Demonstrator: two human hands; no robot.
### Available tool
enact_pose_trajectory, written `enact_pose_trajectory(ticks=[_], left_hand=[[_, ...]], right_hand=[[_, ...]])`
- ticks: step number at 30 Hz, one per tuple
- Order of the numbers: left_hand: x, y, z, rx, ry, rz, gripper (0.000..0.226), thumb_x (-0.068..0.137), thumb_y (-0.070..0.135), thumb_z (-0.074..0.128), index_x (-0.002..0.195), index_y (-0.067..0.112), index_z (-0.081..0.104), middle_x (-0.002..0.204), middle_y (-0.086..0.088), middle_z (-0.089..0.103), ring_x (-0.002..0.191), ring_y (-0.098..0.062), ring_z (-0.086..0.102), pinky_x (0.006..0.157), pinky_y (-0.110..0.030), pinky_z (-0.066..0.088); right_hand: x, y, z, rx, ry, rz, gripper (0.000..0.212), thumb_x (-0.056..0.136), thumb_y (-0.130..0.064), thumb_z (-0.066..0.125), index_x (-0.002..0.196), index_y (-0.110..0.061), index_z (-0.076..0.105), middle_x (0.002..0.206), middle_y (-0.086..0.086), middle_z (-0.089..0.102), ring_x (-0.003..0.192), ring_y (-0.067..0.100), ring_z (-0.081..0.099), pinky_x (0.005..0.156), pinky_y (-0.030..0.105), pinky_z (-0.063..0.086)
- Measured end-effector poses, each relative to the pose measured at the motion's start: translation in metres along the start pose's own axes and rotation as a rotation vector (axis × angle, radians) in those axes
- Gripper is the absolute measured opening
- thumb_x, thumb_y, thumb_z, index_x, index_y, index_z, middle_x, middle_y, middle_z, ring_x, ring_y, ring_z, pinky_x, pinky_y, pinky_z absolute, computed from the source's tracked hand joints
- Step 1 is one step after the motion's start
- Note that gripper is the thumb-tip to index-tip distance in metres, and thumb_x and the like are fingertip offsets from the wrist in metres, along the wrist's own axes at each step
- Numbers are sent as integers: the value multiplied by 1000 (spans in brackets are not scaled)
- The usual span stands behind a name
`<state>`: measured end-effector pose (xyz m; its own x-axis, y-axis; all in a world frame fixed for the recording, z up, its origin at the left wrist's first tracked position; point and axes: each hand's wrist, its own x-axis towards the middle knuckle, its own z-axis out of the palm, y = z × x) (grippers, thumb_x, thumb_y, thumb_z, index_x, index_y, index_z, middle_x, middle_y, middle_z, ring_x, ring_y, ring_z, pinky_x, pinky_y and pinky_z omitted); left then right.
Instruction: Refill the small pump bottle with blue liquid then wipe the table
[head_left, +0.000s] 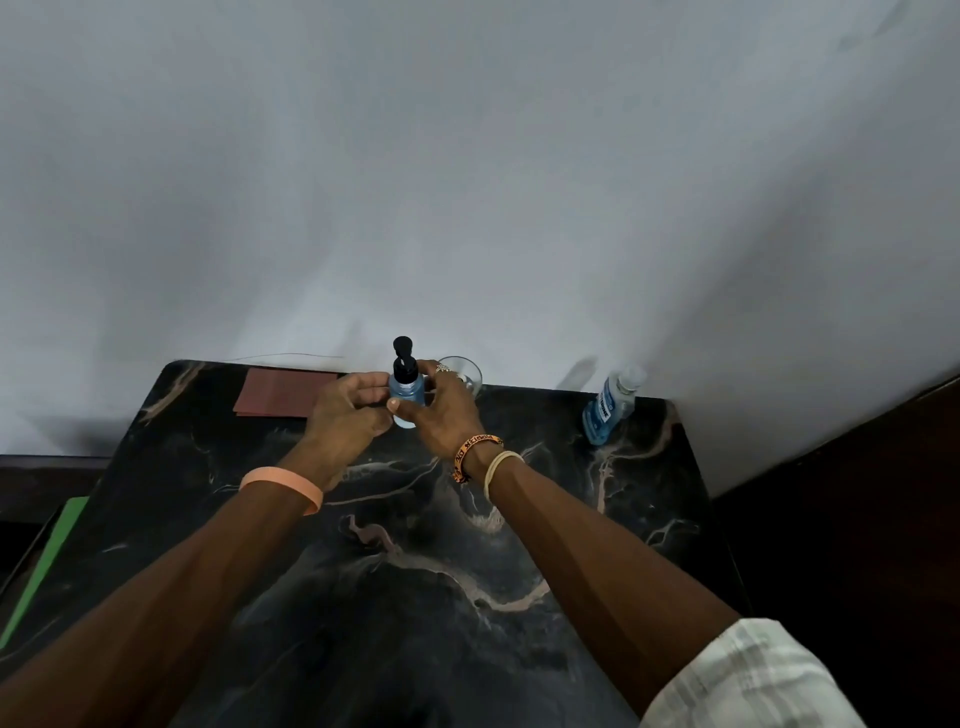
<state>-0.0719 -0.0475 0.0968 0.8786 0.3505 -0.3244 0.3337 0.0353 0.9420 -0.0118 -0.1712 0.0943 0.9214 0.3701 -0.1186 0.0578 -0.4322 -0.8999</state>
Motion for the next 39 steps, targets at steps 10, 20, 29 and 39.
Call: enact_pose_trajectory(ticks=[10,20,29,39], left_hand=[[36,-19,-27,-125,-106,-173,51,85,-21,53,128,6,58,126,-12,65,113,-28,65,97,-43,53],[71,-43,-38,-111,-195,-248,56,86,-20,49,133,9,56,128,-10,63,118,-25,61,95,-38,54],[113,-48,-27,-138,-179,-228,55,83,-22,47,129,6,58,127,-10,65,114,-23,63,99,-46,52],[145,-64,-28,-132,-190,-181,59,81,-23,47,122,15,64,127,-5,65,114,-20,63,93,-40,56]], right_hand=[[30,29,38,-45,10,41,41,84,-15,76,122,-12,61,114,6,68,95,15,59,86,31,49],[53,59,72,-12,91,111,39,80,-7,77,115,-10,60,109,8,67,99,23,63,87,36,52],[89,69,87,-22,228,113,32,83,-4,70,113,-13,61,101,-1,64,91,15,58,76,18,41],[113,81,100,-107,253,98,35,87,-9,65,121,-14,56,110,2,62,95,13,52,79,20,36]])
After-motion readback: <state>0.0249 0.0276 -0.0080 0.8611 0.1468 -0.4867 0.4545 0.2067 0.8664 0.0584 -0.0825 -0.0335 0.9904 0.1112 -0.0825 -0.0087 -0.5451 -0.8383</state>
